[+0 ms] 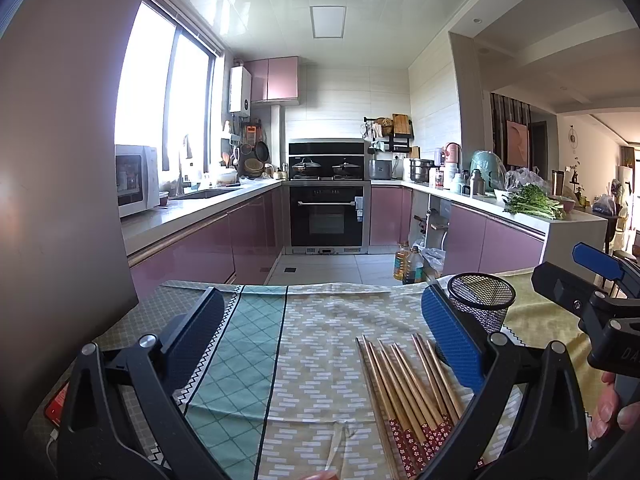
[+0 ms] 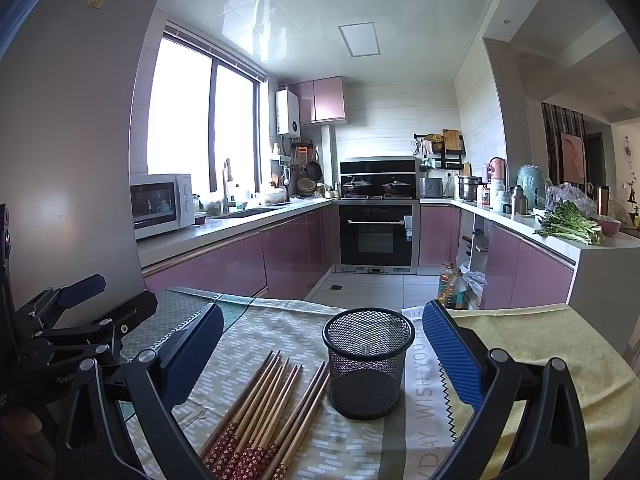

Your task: Organize utensils

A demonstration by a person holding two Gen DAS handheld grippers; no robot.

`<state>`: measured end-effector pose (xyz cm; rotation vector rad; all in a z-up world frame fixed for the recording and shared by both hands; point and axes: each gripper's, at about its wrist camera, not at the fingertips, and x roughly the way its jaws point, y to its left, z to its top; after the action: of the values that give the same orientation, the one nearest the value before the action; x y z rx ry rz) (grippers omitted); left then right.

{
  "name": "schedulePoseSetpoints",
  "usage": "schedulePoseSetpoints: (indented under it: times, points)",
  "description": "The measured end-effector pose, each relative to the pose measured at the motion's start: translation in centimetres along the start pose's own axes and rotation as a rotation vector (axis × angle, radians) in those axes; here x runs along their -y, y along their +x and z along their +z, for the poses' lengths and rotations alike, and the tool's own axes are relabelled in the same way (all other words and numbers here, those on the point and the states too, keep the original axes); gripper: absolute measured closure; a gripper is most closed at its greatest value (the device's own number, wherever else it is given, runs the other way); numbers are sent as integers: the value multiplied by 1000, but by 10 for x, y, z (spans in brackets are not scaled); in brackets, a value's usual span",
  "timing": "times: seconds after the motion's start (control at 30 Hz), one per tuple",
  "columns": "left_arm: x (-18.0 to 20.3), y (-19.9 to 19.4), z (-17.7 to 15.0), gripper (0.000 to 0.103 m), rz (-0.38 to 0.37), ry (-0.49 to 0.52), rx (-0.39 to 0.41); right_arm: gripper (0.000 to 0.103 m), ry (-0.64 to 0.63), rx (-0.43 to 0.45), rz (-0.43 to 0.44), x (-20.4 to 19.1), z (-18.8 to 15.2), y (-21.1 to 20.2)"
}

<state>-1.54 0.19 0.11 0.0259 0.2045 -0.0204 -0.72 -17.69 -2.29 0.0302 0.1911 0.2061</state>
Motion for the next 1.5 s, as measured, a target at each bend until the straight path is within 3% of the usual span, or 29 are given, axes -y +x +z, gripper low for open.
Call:
schedulePoseSetpoints:
  times: [0.73,0.83,0.97,1.07,1.17,1.37,1.5]
  points:
    - [-2,6,-3,6,-9,2,-31,7,14,-46,42,0,-3,10]
    - [-2,13,-5,6,-33,22,-79,7,16,-114,72,2,-10,18]
    - [-2,32,-14,6,-74,65,-196,7,11,-269,112,3,-27,38]
    - [-4,49,-23,6,-106,77,-303,19,19,-430,128,5,-47,59]
    - [-5,67,-35,11,-150,81,-410,30,44,-519,144,5,-62,73]
    - [1,103,-63,22,-177,117,-568,39,54,-591,151,2,-75,88]
    - [5,118,-72,26,-211,123,-618,46,39,-619,139,-1,-78,94]
